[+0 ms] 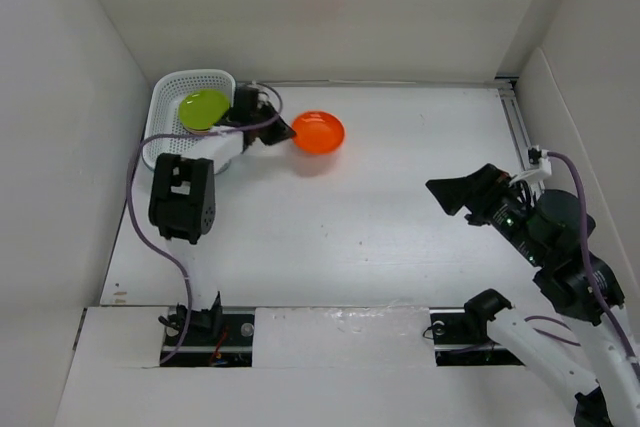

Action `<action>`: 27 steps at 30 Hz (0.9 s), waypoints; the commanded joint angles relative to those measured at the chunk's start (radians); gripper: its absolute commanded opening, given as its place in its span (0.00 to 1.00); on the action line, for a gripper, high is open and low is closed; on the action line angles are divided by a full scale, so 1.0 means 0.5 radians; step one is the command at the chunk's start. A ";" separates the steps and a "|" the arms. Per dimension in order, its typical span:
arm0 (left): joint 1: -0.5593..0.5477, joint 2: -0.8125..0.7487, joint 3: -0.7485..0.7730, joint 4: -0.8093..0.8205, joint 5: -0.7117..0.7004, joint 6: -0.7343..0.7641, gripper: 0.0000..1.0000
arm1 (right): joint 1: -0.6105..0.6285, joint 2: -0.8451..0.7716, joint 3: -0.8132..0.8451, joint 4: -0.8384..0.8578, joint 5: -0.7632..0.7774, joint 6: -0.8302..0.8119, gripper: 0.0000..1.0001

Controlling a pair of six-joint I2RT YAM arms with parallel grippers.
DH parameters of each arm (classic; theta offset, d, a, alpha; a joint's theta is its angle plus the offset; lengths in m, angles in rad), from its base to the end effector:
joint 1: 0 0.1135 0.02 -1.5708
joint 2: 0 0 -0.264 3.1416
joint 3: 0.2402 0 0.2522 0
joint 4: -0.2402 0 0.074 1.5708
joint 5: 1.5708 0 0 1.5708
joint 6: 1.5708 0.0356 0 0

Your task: Place the plates into the plastic bin on the countertop

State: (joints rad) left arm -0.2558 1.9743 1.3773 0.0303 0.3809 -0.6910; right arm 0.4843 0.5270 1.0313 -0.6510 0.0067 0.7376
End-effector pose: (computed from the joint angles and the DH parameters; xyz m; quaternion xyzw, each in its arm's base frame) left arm 0.4323 -0.1267 0.2107 -0.0969 0.8601 -0.3631 0.3449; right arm 0.0760 0.0397 0.4011 0.0978 0.7507 0.3727 0.5366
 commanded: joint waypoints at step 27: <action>1.193 0.178 1.007 -0.699 -0.136 0.087 0.75 | -0.011 0.323 -0.133 0.419 -0.191 -0.033 1.00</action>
State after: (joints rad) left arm 0.3439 2.1204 1.8183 -0.3260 0.2985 -0.6559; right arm 0.4843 0.6941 0.9321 -0.4927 -0.0799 0.7368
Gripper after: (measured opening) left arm 0.712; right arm 0.999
